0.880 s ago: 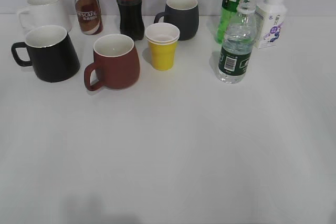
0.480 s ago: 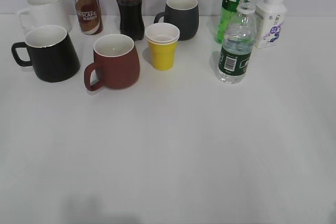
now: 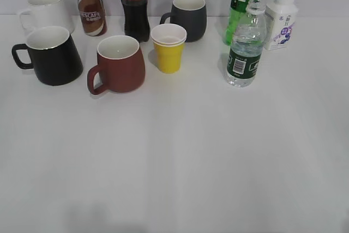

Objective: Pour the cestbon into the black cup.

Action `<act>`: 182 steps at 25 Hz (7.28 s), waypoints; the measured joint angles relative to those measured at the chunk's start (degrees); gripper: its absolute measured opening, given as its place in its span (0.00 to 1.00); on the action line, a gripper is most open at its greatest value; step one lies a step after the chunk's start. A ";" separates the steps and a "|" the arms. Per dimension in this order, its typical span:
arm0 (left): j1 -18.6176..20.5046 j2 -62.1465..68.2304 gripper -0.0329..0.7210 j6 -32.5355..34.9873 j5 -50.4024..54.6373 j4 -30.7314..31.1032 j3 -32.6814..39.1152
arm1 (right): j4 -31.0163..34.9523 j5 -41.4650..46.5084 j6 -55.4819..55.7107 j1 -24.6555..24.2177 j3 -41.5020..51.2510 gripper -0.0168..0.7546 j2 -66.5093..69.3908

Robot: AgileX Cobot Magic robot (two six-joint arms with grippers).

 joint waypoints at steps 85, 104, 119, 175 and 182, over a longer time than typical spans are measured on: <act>2.19 113.71 0.52 -0.53 -126.40 4.58 -4.09 | 1.31 0.00 0.00 0.00 0.00 0.74 0.00; 2.30 119.17 0.09 -1.27 -126.88 9.91 -12.01 | 1.31 0.00 0.03 0.00 0.00 0.74 0.00; 2.30 102.84 0.09 -2.40 -121.93 12.48 -7.04 | 29.33 -31.97 -27.97 0.00 -1.27 0.68 17.11; 2.30 86.66 0.09 -2.40 -112.16 20.76 -3.32 | 22.05 -107.25 -4.31 25.42 -21.52 0.74 116.98; 2.11 85.32 0.09 -9.23 -112.07 30.68 -3.32 | 19.80 -96.12 -10.82 25.36 -21.47 0.60 111.73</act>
